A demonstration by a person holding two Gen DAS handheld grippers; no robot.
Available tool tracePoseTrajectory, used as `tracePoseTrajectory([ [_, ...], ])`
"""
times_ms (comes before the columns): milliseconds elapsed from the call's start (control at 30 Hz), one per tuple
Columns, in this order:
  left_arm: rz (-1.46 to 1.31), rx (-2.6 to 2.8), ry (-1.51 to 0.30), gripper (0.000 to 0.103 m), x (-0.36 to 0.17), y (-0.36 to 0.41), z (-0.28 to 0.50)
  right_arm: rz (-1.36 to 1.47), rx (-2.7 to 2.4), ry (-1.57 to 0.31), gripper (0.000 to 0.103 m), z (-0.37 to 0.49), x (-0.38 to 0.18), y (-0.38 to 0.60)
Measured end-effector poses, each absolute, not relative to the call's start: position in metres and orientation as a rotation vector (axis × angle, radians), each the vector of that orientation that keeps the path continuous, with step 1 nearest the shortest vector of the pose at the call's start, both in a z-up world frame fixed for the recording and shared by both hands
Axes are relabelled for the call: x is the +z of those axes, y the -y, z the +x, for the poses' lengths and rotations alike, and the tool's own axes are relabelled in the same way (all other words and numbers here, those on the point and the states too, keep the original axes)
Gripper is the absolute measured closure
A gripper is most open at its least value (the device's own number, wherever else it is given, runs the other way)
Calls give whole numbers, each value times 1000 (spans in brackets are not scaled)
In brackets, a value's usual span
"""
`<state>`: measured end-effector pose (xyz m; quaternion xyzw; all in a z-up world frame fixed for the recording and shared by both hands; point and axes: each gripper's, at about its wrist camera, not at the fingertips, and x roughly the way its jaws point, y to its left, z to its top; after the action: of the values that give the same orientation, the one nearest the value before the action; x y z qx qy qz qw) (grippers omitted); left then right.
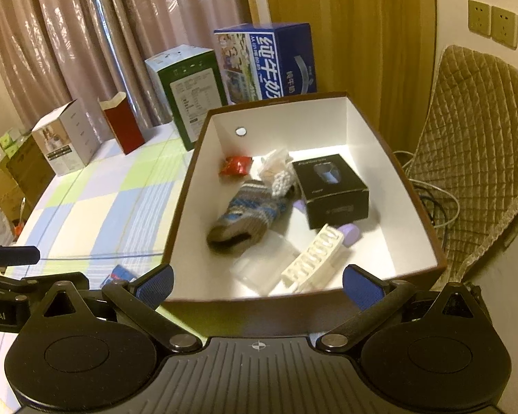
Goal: Organize objects
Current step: 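Withdraw both tools from the box toward the cable and blue pack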
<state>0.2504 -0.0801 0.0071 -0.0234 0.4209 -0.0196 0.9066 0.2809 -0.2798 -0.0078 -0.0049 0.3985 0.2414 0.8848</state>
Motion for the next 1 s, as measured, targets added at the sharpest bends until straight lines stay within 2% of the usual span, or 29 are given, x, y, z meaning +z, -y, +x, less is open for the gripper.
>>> tracePoseTrajectory([
  [1000,-153,101,-924,1,-20,-53,165,-54,687,-963,2,202,-57,163],
])
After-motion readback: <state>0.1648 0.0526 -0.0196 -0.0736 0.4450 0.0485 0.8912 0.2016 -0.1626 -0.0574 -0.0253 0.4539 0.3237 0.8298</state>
